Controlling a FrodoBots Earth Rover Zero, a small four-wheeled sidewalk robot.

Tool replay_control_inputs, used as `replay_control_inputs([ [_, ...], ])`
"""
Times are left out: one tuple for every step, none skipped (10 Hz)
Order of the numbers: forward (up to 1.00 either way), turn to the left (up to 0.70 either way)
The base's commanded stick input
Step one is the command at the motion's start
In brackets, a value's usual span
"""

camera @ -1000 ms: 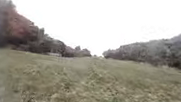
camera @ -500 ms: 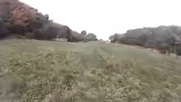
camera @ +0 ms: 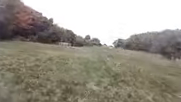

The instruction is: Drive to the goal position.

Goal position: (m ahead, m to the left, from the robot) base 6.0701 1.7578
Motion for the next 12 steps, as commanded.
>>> replay_control_inputs([
  [0.85,-0.25],
  [0.85,-0.03],
  [0.85,0.0],
  [0.85,0.0],
  [0.85,0.0],
  [0.85,0.0],
  [0.85,0.0],
  [0.85,0.0],
  [0.85,0.0],
  [0.85,0.0],
  [0.85,0.0],
  [0.85,0.0],
])
